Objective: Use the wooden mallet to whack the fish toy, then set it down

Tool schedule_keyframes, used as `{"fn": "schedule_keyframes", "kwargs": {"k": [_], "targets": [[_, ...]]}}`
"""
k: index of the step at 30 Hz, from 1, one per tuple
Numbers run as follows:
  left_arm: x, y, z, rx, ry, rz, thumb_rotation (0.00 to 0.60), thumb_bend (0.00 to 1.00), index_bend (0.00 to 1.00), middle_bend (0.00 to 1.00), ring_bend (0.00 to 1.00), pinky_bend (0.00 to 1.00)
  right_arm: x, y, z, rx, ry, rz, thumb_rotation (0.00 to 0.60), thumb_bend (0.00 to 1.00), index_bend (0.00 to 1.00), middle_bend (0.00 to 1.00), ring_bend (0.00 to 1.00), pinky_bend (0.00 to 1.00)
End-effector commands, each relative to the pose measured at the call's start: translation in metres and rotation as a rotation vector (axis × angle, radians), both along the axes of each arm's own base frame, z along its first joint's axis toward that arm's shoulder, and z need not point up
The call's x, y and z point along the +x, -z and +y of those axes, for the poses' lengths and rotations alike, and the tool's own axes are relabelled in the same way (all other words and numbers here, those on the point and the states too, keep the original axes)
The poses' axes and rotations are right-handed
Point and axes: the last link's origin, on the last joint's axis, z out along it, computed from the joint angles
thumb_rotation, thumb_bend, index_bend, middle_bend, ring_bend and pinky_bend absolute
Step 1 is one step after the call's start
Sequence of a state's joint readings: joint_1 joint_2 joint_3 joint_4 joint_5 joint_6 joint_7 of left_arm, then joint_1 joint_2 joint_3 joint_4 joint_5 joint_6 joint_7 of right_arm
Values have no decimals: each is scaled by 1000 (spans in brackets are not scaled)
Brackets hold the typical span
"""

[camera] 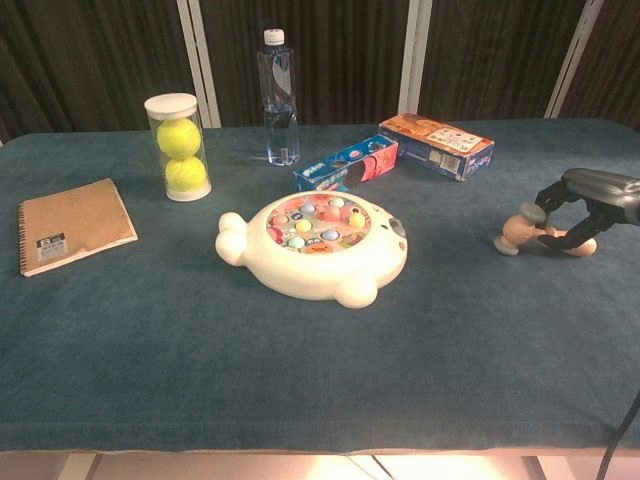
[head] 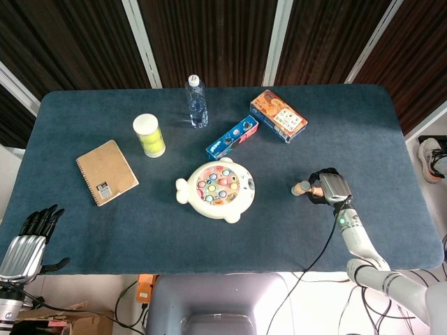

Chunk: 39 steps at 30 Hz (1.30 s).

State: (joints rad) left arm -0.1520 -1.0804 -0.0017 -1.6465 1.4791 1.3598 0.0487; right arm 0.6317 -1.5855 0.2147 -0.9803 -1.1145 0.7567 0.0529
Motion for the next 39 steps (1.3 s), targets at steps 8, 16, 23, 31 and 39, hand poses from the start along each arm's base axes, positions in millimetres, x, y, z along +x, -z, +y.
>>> {"fn": "schedule_keyframes", "kwargs": {"k": [8,16,23,31,39], "targets": [[0,0,1,-3,-2,1,600,78,0,0,0,78,-1,-1,-1,-5,5,-5,600,363,591,394,176,137],[0,1,1,-3,-3,1,600,78,0,0,0,78,-4,-3,-1,-6,10,-4,600,363,592,395,177,137],[0,1,1,-3,-4,-1,600,78,0,0,0,78,-4,0,-1,-2,12,1,600,364,620,415,212,175],[0,0,1,-3,-3,-2,600,78,0,0,0,78,-4,2,-2,2,9,10,600,397,723,509,442,500],[0,-1,0,0,-1,-4,600,78,0,0,0,78,-5,6,-3,-6,11,19,600,412,778,561,510,560]]}}
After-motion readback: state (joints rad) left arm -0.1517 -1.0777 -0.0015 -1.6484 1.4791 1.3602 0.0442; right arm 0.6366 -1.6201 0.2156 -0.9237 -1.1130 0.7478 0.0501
